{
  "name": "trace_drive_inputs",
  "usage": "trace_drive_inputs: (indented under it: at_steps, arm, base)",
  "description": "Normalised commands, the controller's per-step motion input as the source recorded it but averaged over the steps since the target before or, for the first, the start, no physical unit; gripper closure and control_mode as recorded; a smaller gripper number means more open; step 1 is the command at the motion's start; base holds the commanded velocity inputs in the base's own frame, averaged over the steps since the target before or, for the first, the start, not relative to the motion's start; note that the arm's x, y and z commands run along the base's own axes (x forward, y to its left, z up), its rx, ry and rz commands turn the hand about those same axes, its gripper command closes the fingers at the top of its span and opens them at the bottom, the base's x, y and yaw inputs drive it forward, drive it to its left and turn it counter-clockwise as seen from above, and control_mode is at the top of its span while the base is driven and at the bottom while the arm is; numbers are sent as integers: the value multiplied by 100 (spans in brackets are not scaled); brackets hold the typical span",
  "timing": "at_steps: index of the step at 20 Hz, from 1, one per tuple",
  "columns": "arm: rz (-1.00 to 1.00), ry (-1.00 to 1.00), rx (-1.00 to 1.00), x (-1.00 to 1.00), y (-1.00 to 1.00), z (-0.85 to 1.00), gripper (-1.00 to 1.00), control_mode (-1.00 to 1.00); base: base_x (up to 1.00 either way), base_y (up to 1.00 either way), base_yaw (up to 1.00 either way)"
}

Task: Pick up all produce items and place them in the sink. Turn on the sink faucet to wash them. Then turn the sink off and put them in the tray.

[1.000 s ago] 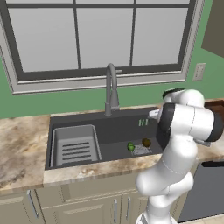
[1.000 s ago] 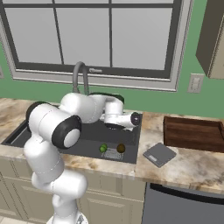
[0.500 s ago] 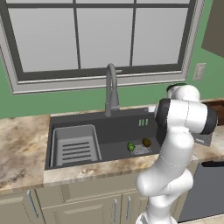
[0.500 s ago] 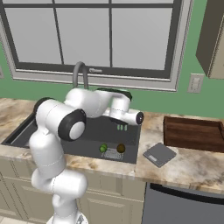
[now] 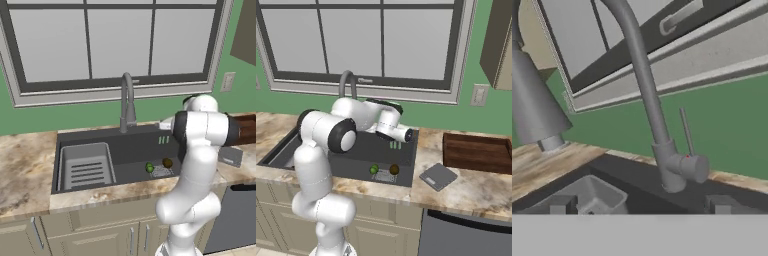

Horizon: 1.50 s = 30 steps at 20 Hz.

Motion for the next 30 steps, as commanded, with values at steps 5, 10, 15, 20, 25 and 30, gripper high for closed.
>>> trace_drive_inputs:
  at_steps: [5, 10, 15, 20, 25, 30]
  arm:
    - [5, -18, 0, 76, 14, 4, -100, -100]
    - [5, -16, 0, 49, 7, 0, -100, -100]
    - [3, -14, 0, 23, 15, 0, -100, -100]
    - [1, -4, 0, 32, 33, 0, -100, -100]
    - [0, 0, 0, 47, 26, 0, -100, -100]
    - [0, 0, 0, 37, 16, 0, -100, -100]
  base:
    - [0, 0, 0]
    - [0, 0, 0]
    - [0, 0, 0]
    - [0, 0, 0]
    - [0, 0, 0]
    - [0, 0, 0]
